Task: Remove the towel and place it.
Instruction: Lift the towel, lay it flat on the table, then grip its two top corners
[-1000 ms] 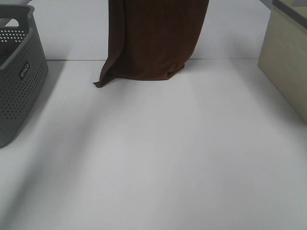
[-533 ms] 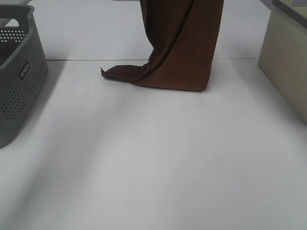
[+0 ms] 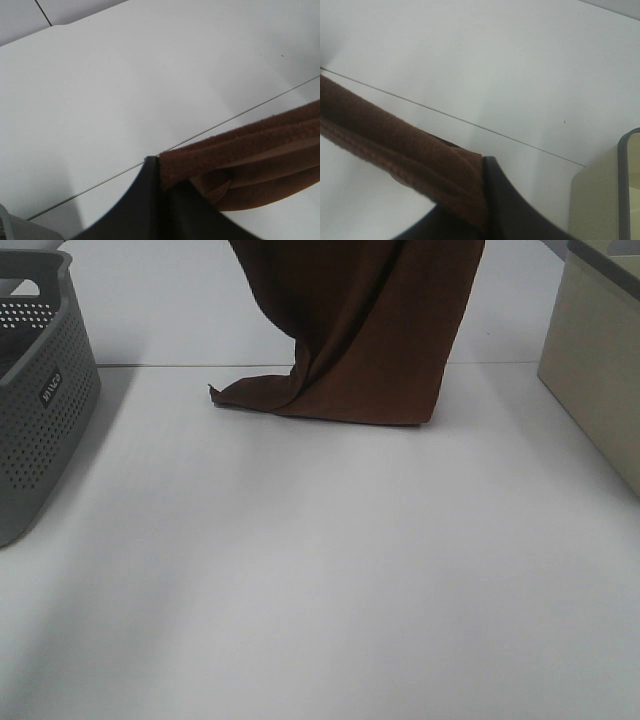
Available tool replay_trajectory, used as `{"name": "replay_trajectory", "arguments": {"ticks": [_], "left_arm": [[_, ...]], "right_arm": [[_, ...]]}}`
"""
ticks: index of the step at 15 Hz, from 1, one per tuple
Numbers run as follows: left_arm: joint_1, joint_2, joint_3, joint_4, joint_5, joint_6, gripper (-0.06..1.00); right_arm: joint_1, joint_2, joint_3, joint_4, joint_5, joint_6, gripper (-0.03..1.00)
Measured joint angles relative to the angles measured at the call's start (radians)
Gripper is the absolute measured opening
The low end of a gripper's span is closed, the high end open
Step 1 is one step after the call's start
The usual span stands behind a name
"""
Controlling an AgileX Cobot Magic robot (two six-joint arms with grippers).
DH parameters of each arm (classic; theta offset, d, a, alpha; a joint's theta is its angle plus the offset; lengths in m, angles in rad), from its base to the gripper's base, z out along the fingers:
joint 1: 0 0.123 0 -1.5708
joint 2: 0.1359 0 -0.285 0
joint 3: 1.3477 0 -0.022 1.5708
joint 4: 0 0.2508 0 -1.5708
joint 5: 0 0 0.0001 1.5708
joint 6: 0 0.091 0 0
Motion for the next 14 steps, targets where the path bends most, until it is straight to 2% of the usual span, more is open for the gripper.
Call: {"name": "replay_trajectory", "arguments": {"ticks": [3, 5, 10, 12, 14], "left_arm": [[0.0, -0.061, 0.004, 0.004, 0.012, 0.02, 0.0], [-0.001, -0.146, 0.073, 0.004, 0.012, 0.04, 0.0], [-0.004, -0.45, 0.491, -0.007, 0.012, 0.067, 0.0], [-0.005, -0.55, 0.595, -0.022, 0.008, 0.068, 0.0], [-0.005, -0.617, 0.67, -0.045, 0.008, 0.074, 0.0]], "right_arm": [[0.0, -0.032, 0.0, 0.026, 0.032, -0.001, 0.01], [0.0, -0.051, 0.0, 0.04, 0.032, -0.001, 0.01], [0.002, -0.12, 0.013, 0.177, 0.041, 0.008, 0.01], [0.004, -0.199, 0.134, 0.23, 0.04, 0.01, 0.01], [0.004, -0.28, 0.285, 0.242, 0.04, 0.01, 0.01]]}}
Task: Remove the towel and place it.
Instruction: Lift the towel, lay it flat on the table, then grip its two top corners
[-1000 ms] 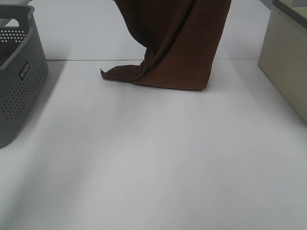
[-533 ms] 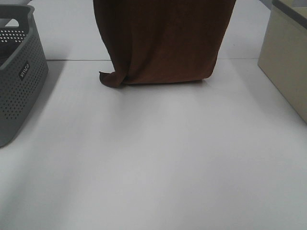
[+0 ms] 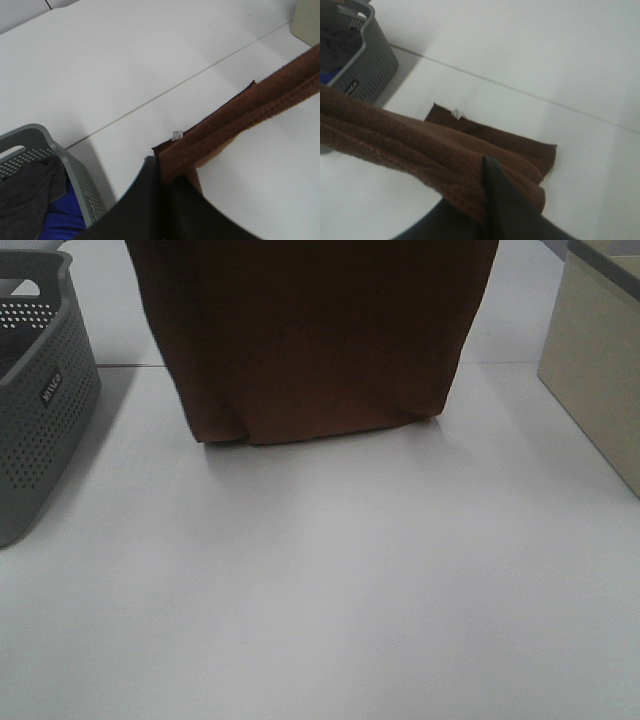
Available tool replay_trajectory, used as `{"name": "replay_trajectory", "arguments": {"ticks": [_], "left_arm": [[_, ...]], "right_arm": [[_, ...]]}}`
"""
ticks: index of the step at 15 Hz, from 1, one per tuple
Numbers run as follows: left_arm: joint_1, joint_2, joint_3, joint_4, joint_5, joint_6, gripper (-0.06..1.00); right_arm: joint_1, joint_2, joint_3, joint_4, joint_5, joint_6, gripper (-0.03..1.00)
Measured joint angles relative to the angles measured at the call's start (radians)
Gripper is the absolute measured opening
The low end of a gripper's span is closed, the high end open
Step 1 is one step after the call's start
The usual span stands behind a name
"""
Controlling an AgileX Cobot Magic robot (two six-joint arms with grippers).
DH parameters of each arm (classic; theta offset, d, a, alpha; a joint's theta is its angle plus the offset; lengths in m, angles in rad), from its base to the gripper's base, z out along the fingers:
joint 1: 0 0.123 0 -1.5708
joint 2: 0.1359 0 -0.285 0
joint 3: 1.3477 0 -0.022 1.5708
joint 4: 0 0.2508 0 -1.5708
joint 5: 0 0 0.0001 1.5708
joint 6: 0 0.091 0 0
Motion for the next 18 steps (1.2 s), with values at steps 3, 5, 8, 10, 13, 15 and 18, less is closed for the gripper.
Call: {"name": "replay_trajectory", "arguments": {"ticks": [3, 5, 8, 10, 13, 15, 18], "left_arm": [[-0.002, -0.105, 0.198, -0.08, 0.0, 0.023, 0.0], [-0.002, -0.158, 0.339, -0.128, 0.0, 0.023, 0.0], [-0.02, -0.262, 0.574, -0.216, -0.008, 0.055, 0.0], [-0.047, -0.295, 0.644, -0.245, -0.01, 0.064, 0.0], [-0.105, -0.333, 0.76, -0.281, -0.018, 0.065, 0.0], [-0.132, -0.338, 0.817, -0.295, -0.022, 0.055, 0.0], [-0.142, -0.338, 0.921, -0.321, -0.021, 0.049, 0.0]], "right_arm": [[0.0, -0.133, 0.274, 0.01, -0.002, 0.0, 0.01], [0.0, -0.208, 0.426, 0.013, -0.004, 0.0, 0.01], [0.002, -0.319, 0.631, 0.025, -0.013, 0.001, 0.01], [0.002, -0.368, 0.694, 0.014, -0.013, 0.002, 0.01], [0.002, -0.476, 0.834, 0.005, -0.013, 0.021, 0.01], [0.002, -0.519, 0.928, 0.015, -0.013, 0.026, 0.01], [-0.001, -0.54, 1.055, 0.081, -0.012, 0.027, 0.01]]}}
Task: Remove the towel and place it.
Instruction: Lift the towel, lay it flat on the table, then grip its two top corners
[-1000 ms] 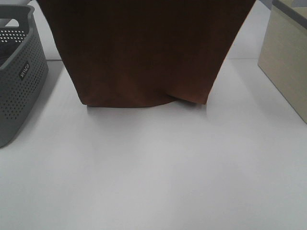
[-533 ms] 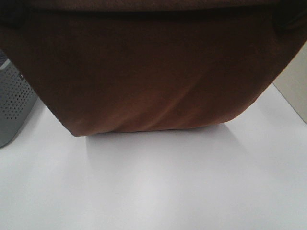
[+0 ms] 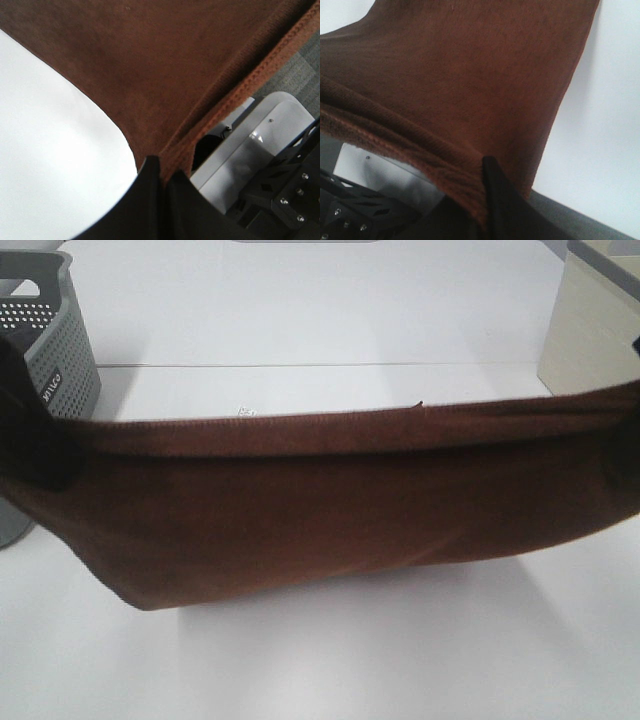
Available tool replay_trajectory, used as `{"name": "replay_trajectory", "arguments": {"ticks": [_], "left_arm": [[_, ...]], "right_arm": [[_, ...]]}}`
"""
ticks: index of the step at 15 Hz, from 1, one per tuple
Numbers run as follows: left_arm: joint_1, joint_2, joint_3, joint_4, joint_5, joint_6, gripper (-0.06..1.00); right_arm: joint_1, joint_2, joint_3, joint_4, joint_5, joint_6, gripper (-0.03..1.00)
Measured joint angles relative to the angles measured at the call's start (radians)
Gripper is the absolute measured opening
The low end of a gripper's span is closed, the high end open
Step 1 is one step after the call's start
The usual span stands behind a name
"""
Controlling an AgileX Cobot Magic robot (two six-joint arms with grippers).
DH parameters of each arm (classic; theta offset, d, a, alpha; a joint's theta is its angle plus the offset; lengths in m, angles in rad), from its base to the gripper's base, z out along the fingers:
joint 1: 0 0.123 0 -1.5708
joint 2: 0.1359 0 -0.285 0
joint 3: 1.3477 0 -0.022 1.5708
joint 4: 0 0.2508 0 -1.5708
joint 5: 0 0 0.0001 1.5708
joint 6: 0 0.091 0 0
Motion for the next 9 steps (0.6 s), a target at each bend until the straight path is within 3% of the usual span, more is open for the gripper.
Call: {"name": "replay_trajectory", "arguments": {"ticks": [6, 9], "left_arm": [[0.0, 0.061, 0.213, -0.109, -0.005, 0.006, 0.0], [-0.074, 0.147, 0.222, -0.115, 0.005, 0.036, 0.0]], "right_arm": [[0.0, 0.0, 0.235, 0.089, -0.002, -0.004, 0.01], [0.0, 0.0, 0.292, 0.078, 0.004, -0.007, 0.01]]}}
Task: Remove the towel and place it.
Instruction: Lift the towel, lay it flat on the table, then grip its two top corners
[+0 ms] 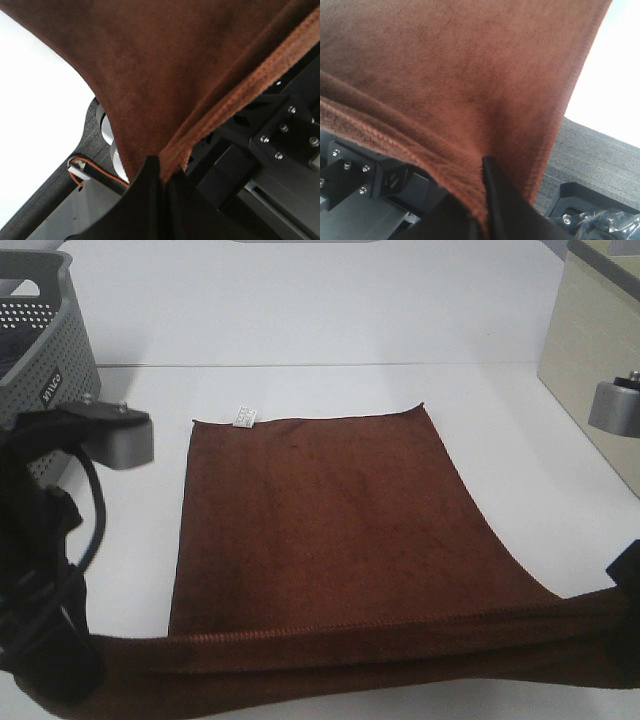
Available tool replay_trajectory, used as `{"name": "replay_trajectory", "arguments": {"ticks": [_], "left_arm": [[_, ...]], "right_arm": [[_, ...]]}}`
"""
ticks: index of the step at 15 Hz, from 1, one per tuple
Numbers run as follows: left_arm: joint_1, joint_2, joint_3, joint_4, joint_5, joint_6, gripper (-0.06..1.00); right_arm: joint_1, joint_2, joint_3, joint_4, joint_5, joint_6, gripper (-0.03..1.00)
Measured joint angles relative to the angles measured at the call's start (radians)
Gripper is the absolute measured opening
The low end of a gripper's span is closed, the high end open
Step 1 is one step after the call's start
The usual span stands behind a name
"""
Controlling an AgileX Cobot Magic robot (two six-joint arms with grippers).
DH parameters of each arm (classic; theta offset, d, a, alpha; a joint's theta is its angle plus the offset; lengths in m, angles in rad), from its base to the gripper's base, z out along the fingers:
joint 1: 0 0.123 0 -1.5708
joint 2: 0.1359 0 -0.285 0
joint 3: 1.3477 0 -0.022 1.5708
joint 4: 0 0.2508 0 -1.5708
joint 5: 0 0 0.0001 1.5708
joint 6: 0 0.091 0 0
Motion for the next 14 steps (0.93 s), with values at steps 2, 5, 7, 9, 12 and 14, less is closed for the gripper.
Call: {"name": "replay_trajectory", "arguments": {"ticks": [2, 5, 7, 9, 12, 14], "left_arm": [[-0.065, 0.075, 0.0, 0.007, 0.008, 0.006, 0.0], [-0.124, 0.165, 0.0, 0.012, 0.011, 0.006, 0.0], [-0.14, 0.189, 0.0, 0.007, 0.015, 0.005, 0.0], [-0.14, 0.2, 0.0, -0.015, 0.015, 0.005, 0.0], [-0.14, 0.228, 0.0, -0.043, 0.013, 0.005, 0.0], [-0.14, 0.271, -0.018, -0.076, -0.009, 0.005, 0.0]], "right_arm": [[-0.001, 0.005, 0.018, -0.007, 0.002, -0.005, 0.01], [-0.002, 0.07, 0.065, 0.03, -0.001, -0.058, 0.01], [-0.002, 0.13, 0.094, 0.069, -0.026, -0.105, 0.01], [-0.003, 0.178, 0.116, 0.075, -0.047, -0.132, 0.01], [-0.003, 0.28, 0.121, 0.065, -0.067, -0.164, 0.01], [-0.003, 0.339, 0.121, 0.069, -0.1, -0.19, 0.01]]}}
